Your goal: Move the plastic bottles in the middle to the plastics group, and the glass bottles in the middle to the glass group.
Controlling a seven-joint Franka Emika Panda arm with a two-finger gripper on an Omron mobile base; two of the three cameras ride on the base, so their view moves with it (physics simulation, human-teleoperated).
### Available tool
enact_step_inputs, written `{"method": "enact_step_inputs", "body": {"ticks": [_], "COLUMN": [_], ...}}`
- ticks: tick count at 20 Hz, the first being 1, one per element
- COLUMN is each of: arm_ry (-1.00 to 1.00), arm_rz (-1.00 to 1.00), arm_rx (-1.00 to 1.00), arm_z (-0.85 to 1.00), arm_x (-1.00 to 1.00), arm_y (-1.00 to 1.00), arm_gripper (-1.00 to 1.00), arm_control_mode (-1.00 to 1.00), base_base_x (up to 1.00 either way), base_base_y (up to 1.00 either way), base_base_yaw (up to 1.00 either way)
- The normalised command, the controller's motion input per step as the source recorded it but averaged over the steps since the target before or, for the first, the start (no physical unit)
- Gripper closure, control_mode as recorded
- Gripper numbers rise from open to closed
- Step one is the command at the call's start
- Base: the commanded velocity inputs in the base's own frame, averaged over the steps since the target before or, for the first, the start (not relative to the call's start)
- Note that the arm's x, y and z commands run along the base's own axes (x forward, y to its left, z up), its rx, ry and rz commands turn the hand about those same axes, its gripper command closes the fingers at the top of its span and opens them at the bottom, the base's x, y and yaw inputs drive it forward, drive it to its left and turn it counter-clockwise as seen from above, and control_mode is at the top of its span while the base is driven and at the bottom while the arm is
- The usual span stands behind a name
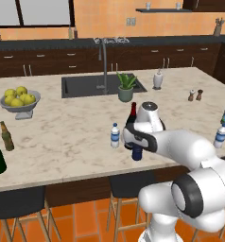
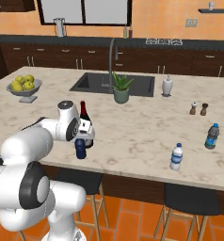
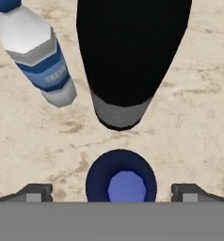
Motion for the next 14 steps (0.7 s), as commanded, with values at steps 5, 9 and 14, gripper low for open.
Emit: {"method": "enact_step_inputs", "body": {"ticks": [5,9,14], "arm_ry": [0.01,0.0,0.0], "arm_rz": [0.0,0.0,0.0], "arm_rx": [0.0,0.0,0.0], "arm_z": [-0.13,-0.14,-0.01], "arm_x": [0.2,0.03,0.0], "arm_y": [0.0,0.0,0.0], "arm_gripper": [-1.0,-1.0,-1.0], "arm_control_mode": [-1.0,-1.0,-1.0], "base_base_x": [0.0,0.0,0.0], "base_base_y": [0.0,0.0,0.0], "base_base_yaw": [0.0,0.0,0.0]}}
